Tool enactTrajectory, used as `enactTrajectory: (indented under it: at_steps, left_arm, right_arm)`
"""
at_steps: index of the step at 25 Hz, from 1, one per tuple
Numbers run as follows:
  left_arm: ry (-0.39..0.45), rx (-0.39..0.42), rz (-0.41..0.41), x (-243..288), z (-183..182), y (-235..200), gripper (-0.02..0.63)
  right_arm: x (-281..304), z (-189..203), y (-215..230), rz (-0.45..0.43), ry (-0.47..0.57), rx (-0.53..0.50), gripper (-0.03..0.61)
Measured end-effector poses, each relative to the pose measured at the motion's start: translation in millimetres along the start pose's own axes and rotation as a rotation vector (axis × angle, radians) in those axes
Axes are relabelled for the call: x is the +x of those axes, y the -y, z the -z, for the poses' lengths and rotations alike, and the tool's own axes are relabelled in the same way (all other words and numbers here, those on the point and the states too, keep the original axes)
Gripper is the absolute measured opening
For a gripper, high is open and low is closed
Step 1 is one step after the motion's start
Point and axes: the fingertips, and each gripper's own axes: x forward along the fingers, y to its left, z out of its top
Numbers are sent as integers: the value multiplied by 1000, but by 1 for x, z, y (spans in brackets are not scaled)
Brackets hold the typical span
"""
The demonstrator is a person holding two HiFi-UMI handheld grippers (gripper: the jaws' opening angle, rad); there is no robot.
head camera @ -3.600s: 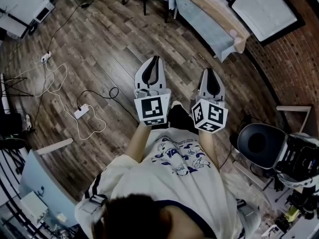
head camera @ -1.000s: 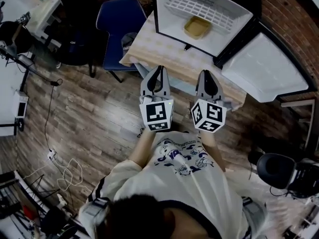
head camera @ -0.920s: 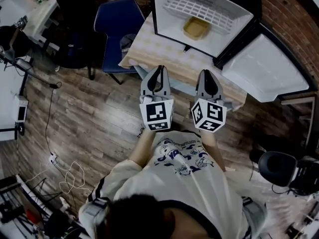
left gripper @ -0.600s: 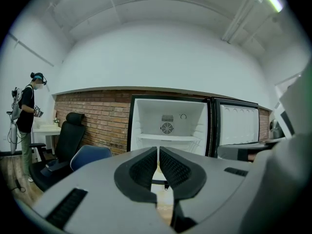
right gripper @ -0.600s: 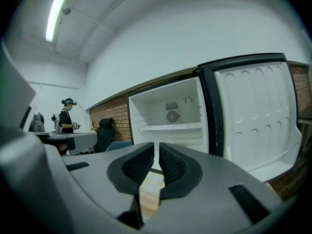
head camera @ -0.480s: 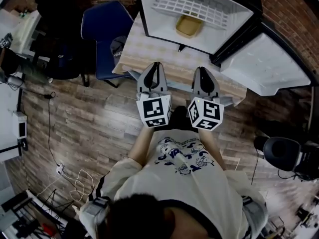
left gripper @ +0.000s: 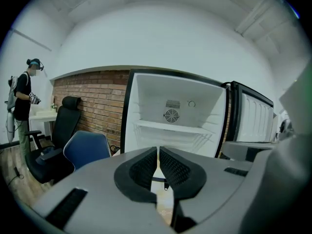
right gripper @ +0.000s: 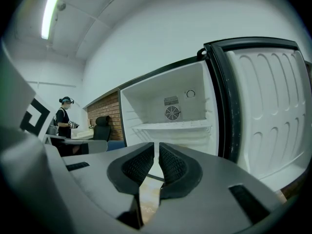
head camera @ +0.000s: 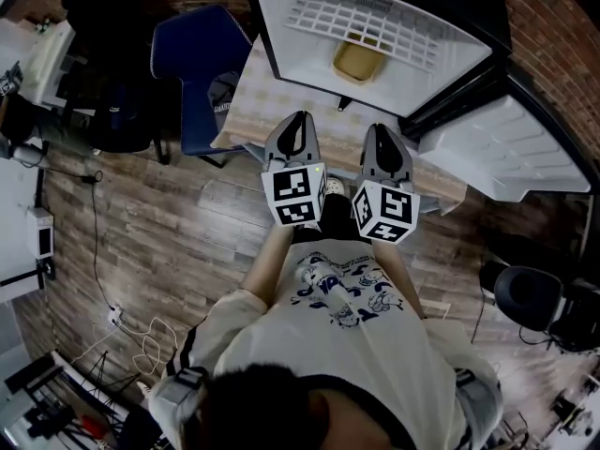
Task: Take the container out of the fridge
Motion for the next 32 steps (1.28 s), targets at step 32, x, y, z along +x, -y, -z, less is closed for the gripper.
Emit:
enactTrajectory:
  at_steps: [32]
  left_arm:
    - [-429,-347,35,245,91,35,114]
  right_arm:
    - [114,-4,70,-16,-87,17,49]
